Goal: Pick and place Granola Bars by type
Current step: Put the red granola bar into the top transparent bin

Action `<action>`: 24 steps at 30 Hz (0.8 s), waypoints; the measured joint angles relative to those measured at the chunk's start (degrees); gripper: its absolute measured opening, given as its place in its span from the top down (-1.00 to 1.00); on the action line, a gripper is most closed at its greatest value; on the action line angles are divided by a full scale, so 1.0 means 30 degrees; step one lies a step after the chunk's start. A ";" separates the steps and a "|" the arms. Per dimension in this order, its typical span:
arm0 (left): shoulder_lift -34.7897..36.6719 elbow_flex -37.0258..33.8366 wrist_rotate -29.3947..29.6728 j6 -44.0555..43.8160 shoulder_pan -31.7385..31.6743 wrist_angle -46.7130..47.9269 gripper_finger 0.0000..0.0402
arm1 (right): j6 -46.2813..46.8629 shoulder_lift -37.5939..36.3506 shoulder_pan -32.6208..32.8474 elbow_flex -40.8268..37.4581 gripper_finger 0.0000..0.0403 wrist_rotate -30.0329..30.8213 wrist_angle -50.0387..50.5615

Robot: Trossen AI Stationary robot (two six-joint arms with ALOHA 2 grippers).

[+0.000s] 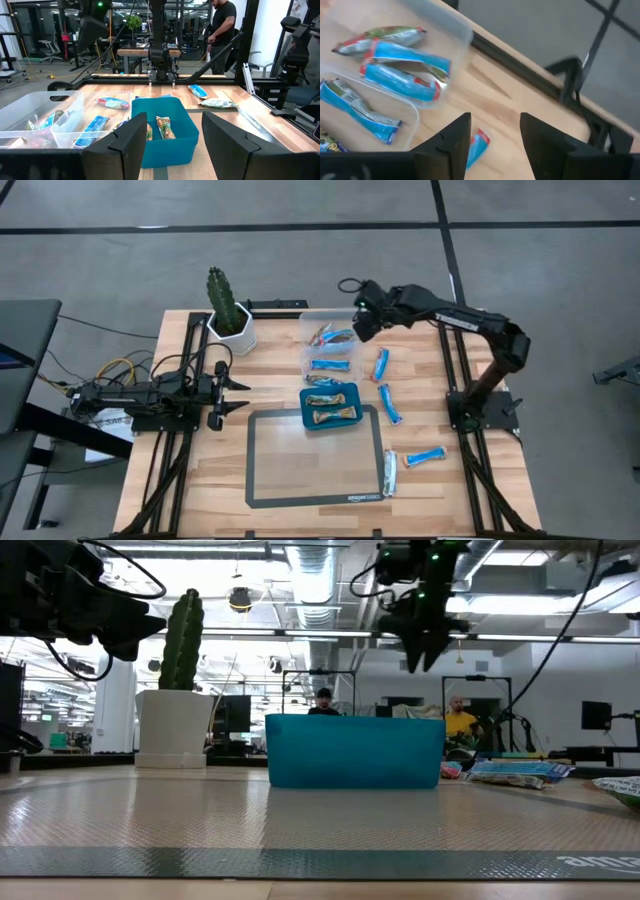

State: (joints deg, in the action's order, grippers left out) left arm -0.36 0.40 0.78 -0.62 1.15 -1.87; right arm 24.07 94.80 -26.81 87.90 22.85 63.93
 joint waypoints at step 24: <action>0.0000 0.0000 0.0007 0.0000 0.0000 0.0000 0.09 | 1.2182 -0.3605 0.1553 -1.2884 -0.08 -0.5092 -0.8528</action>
State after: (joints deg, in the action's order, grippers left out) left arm -0.36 0.40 0.80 -0.62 1.15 -1.87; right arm 60.61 83.99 -22.15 49.25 7.57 38.35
